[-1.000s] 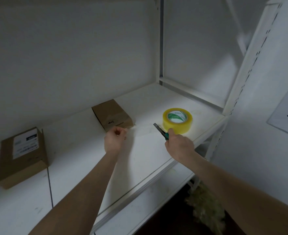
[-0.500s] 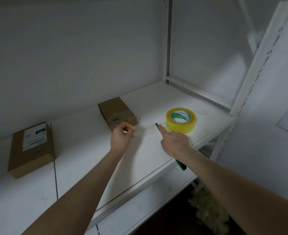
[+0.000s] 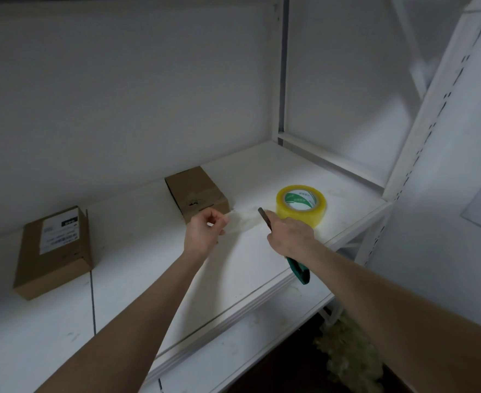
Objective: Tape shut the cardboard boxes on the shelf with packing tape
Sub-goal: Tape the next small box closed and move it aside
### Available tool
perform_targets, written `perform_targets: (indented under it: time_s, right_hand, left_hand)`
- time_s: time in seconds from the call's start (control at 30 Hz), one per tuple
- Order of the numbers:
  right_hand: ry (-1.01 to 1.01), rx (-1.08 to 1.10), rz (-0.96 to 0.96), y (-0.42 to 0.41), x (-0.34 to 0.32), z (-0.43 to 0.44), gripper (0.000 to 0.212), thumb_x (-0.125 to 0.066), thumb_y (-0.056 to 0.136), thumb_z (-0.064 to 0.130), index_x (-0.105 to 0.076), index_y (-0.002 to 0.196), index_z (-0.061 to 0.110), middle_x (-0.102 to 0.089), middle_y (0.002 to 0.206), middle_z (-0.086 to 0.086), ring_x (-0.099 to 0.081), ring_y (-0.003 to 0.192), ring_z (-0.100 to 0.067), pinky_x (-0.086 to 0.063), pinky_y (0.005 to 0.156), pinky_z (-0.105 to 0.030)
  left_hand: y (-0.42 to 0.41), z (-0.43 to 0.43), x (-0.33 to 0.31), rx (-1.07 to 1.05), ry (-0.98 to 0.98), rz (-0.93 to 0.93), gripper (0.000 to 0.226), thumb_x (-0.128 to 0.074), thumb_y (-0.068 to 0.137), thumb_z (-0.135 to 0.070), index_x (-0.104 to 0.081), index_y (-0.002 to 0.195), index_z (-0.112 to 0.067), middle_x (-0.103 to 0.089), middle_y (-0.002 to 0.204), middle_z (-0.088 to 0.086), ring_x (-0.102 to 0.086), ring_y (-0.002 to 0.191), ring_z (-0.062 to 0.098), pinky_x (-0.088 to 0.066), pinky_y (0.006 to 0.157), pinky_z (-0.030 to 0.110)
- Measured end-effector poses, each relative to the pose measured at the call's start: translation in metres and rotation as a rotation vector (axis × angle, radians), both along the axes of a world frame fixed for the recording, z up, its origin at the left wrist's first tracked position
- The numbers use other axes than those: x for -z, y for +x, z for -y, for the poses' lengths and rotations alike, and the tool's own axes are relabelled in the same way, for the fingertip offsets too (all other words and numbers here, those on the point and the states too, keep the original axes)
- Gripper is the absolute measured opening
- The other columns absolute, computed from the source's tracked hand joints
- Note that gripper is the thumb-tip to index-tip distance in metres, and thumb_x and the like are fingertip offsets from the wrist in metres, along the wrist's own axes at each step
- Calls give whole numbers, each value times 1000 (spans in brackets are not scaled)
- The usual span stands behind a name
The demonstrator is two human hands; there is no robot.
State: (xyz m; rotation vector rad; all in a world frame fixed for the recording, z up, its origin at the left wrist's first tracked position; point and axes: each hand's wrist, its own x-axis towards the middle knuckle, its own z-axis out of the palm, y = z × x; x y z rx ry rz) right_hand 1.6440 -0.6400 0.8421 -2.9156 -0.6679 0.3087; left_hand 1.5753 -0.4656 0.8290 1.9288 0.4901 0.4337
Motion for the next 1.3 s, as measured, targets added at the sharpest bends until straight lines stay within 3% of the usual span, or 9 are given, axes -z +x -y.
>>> perform_targets:
  time_s: [0.1, 0.27, 0.43, 0.67, 0.77, 0.87, 1.07, 1.17, 1.3]
  right_hand:
    - [10, -4, -38, 8, -8, 1, 72, -42, 97, 27, -1, 156, 26, -62, 118, -9, -62, 100, -29, -43, 73, -33]
    - [27, 20, -133, 17, -14, 3, 75, -43, 92, 24, -3, 155, 25, -66, 88, -4, -60, 56, -16, -48, 58, -27]
    - [20, 0, -170, 16, -12, 3, 58, -41, 90, 20, -25, 146, 18, -62, 74, -3, -62, 59, -17, -50, 62, -29]
    - [109, 22, -292, 29, -17, -4, 84, -45, 90, 18, 7, 155, 28, -72, 86, -9, -72, 74, -24, -60, 77, -40]
    - [140, 66, -422, 36, -22, -5, 88, -45, 87, 11, 9, 154, 29, -73, 87, -14, -71, 71, -25, -61, 73, -39]
    - [144, 75, -454, 38, -25, -3, 82, -46, 84, 8, -5, 154, 23, -72, 89, -18, -67, 63, -24, -56, 64, -33]
    - [13, -4, -160, 35, -17, 3, 45, -51, 88, 20, -39, 131, 16, -61, 91, -5, -67, 78, -25, -57, 74, -37]
    - [-66, -48, 6, 36, -10, 6, 35, -50, 92, 23, -43, 125, 15, -55, 93, -3, -59, 85, -24, -45, 69, -33]
    - [-87, -46, 97, 40, -3, 6, 36, -48, 95, 23, -41, 130, 16, -61, 113, -9, -61, 103, -29, -46, 73, -34]
  left_hand:
    - [-1, -1, 1, -13, -10, -1, 20, -64, 90, -21, -55, 73, -16, -62, 81, -3, -62, 67, 10, -45, 55, 28]
    - [-3, -6, 4, -45, -1, -15, 20, -64, 90, -20, -54, 72, -17, -63, 81, -3, -62, 67, 10, -45, 57, 30]
    - [-1, -9, 5, -56, -3, -12, 21, -62, 90, -20, -53, 71, -21, -63, 78, -8, -63, 67, 9, -45, 65, 32]
    - [-1, -12, 5, -60, -1, -9, 21, -64, 89, -20, -53, 71, -20, -62, 77, -7, -63, 67, 10, -46, 67, 33]
    - [0, -12, 5, -70, 2, -8, 21, -64, 89, -21, -54, 70, -22, -63, 77, -8, -63, 68, 10, -47, 69, 35]
    - [0, -13, 6, -75, -1, -4, 21, -64, 89, -21, -54, 70, -22, -63, 76, -9, -63, 68, 10, -47, 69, 34]
    - [2, -21, 4, -149, -55, 22, 16, -63, 88, -22, -56, 74, -22, -63, 76, -7, -60, 68, 12, -47, 68, 33]
    - [2, -31, 2, -206, -86, 42, 14, -60, 89, -19, -57, 76, -21, -61, 73, -1, -57, 69, 16, -46, 61, 30]
    - [5, -33, 0, -247, -120, 58, 15, -60, 91, -18, -56, 76, -17, -58, 70, -1, -54, 67, 15, -44, 54, 25]
